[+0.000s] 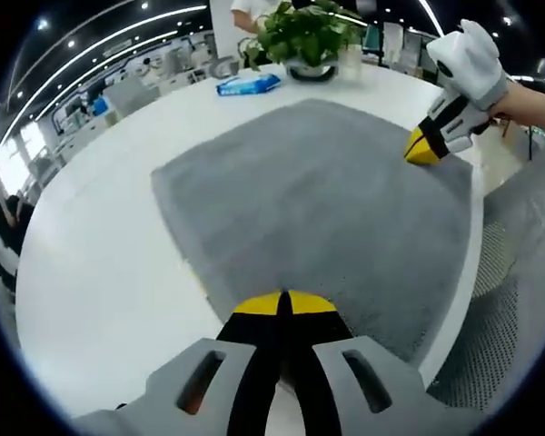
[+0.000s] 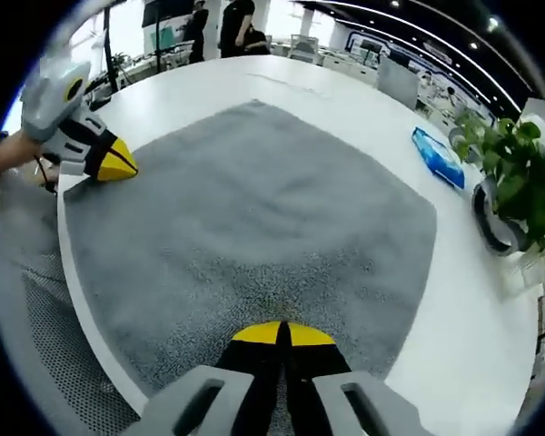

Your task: Open the folded towel by lifting each exposed corner and separating the folded layers until the towel lies flat within the target outline without major curled edges

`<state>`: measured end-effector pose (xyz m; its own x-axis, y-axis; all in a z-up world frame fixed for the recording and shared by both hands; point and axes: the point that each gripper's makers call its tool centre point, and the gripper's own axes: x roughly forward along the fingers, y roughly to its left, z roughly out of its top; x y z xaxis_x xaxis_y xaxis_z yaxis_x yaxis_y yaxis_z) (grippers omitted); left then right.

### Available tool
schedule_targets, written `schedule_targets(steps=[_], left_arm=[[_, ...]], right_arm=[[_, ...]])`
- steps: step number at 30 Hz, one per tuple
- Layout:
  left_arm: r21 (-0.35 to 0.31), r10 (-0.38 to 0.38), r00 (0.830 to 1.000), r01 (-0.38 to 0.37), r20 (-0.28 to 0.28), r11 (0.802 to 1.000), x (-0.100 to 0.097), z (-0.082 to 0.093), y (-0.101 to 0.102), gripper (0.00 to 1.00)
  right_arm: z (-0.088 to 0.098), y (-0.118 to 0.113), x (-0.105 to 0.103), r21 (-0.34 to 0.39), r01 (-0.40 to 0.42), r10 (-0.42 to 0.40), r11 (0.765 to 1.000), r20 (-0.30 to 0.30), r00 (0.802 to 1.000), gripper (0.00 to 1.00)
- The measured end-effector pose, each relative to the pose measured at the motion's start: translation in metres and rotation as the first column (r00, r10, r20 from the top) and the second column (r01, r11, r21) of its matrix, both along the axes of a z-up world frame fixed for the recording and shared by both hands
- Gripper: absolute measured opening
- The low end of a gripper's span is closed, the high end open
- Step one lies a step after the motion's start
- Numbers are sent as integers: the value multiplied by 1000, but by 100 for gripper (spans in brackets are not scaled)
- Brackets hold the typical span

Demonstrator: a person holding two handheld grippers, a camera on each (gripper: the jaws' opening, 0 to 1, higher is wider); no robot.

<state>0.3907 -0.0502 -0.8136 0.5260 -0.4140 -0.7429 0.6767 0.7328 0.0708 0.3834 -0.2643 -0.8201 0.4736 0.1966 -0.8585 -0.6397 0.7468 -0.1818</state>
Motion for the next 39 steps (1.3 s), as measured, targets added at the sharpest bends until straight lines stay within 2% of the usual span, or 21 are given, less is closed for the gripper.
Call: schedule_targets(steps=[3,10,12,15,20,23,25,26,27,28,29,30,32,33,34,36,37,39], left_arm=[[32,15,1000,-15,-8,999,-4,0,16,0],[49,108,994,-106,-28,993,-9,0,57,0],[46,110,993,-108,-33,993,-9,0,64,1],[75,127,992,-124,-24,989,-8,-1,76,1],[67,147,989,-145,-19,987,-8,0,78,0],[76,129,992,-128,-11,989,-8,0,78,1],[77,124,991,-121,-41,990,-8,1,78,1],[95,117,991,-111,-60,989,-10,3,79,3],[168,63,995,-50,-74,984,-14,9,84,6],[186,42,997,-29,-63,982,-13,12,85,6],[206,-28,999,32,-25,978,-12,24,83,6],[167,-114,993,111,9,980,-15,37,73,7],[101,-160,987,159,5,982,-28,48,65,10],[81,-193,981,193,-11,978,-37,48,61,11],[82,-247,968,249,-30,965,-48,44,59,12],[119,-298,953,302,-51,946,-60,31,59,12],[111,-300,952,305,-57,946,-62,29,58,12],[57,-262,960,268,-104,962,-68,13,51,12]], right_arm=[[0,18,0,-34,-52,53,998,28,998,0],[0,55,-2,17,-121,120,993,36,992,0],[0,62,-3,4,-147,146,989,43,988,0],[0,74,-6,30,-163,161,986,48,986,0],[0,78,-5,46,-152,149,987,60,987,0],[0,78,-4,92,-137,131,986,64,989,0],[1,77,-4,122,-138,131,983,63,989,0],[1,77,-4,137,-137,130,981,64,990,0],[2,77,-5,174,-116,107,978,61,992,0],[5,76,-6,193,-90,83,977,48,995,0],[12,76,-9,220,-77,68,972,45,997,2],[21,78,-7,252,-76,58,965,78,995,5],[41,80,-5,298,-83,40,951,147,988,4],[47,80,-8,300,-93,46,950,159,986,5],[49,81,-10,301,-104,55,948,166,985,5],[48,84,-16,304,-113,63,946,170,984,5],[47,85,-17,303,-114,65,946,170,983,5],[38,92,-25,303,-140,97,943,151,984,5]])
